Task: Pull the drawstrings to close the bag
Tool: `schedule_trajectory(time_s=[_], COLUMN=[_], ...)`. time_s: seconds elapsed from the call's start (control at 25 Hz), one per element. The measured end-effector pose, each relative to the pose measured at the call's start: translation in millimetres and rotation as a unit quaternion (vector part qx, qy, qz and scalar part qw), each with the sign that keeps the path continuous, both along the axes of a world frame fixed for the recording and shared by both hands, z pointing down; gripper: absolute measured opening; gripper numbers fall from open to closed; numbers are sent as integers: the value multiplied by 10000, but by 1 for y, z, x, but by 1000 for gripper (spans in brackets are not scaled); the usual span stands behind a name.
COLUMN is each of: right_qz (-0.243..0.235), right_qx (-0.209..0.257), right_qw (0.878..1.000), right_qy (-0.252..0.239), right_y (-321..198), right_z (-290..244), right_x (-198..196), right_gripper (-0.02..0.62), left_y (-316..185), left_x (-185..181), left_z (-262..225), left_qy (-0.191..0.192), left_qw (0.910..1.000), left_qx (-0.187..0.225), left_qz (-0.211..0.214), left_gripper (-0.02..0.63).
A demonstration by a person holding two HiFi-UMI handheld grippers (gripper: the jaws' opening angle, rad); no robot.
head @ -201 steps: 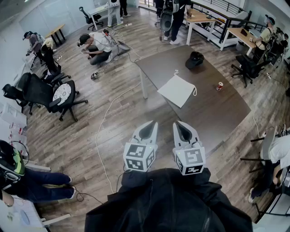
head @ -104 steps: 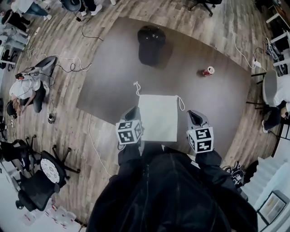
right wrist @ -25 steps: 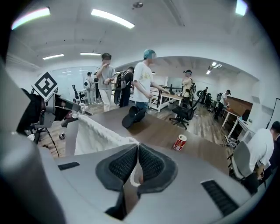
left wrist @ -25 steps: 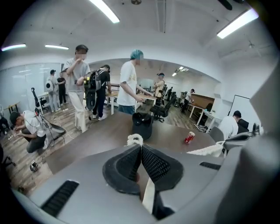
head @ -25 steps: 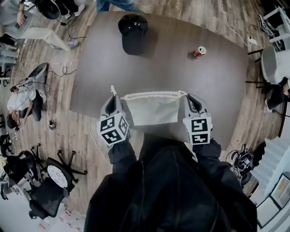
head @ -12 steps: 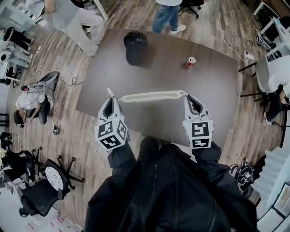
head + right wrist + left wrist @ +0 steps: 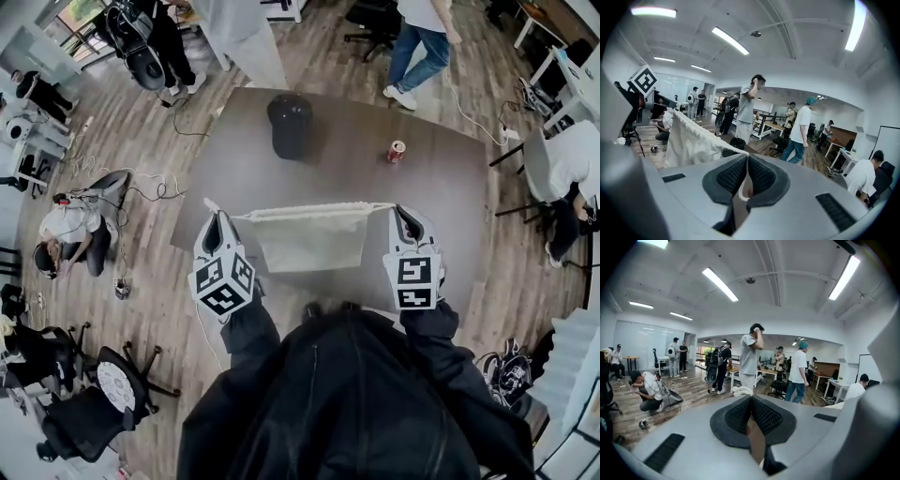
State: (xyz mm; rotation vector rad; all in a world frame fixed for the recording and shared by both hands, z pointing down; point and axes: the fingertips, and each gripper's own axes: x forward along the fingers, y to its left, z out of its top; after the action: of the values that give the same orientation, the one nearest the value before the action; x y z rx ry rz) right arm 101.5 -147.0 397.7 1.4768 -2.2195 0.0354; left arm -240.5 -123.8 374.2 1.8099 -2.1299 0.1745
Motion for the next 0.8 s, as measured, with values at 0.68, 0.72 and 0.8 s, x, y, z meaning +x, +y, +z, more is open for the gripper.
schedule_trajectory(time_s=[0.68,0.72,0.8], right_qz=[453,489,575], right_qx=[73,73,59], right_qw=[9985,9983,9978], right_qy=[299,309,316], right_y=[-11,-11,-9], right_z=[-3,-3,-2], right_x=[-13,-11,-5], right_gripper=[34,34,34], left_y=[4,4,4], left_x=[-93,-97,-102], left_z=[-4,-5,-5], left_qy=[126,129,139], left_qw=[9970,9968,9963], left_qx=[155,159,171], left_qz=[-754,-779,-825], left_gripper=[37,37,37])
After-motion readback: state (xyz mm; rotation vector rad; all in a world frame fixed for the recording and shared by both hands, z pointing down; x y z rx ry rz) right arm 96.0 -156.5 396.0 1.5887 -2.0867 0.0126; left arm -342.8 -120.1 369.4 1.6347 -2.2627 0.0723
